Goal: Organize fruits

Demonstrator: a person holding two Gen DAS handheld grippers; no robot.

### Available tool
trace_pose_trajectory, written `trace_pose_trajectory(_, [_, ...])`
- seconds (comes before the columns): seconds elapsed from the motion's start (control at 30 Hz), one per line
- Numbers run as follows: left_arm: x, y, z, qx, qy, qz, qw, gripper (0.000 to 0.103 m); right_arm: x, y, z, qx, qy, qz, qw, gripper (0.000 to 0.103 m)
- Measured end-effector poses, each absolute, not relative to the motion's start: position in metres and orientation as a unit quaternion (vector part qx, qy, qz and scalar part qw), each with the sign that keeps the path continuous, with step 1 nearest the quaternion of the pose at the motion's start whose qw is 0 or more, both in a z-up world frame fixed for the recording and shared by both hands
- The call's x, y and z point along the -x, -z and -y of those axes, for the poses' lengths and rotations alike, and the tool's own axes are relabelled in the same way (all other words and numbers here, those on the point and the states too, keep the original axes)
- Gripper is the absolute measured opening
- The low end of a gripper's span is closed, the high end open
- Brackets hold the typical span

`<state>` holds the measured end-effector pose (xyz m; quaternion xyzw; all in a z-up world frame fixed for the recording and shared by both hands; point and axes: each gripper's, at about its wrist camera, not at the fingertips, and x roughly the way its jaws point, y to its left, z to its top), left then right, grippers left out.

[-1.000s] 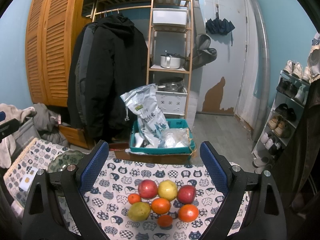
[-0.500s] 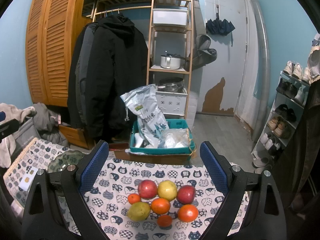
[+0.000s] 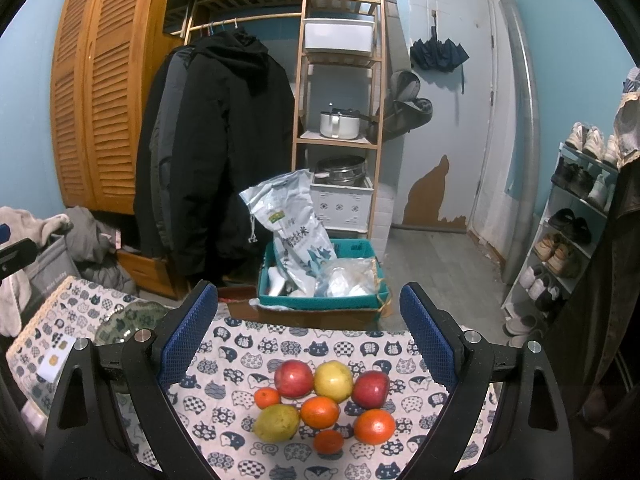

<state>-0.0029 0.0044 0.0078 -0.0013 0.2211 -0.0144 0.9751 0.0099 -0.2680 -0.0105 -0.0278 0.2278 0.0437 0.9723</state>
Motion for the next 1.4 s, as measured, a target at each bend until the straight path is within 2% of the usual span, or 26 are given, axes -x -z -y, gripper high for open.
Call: trace_pose_trajectory(1.4, [0.0027, -0.0068, -0.0030, 0.003, 0.015, -0.221, 0.975, 0.103, -0.0073, 0.0073, 0.2748, 0.030, -0.041, -0.227, 0.973, 0.091])
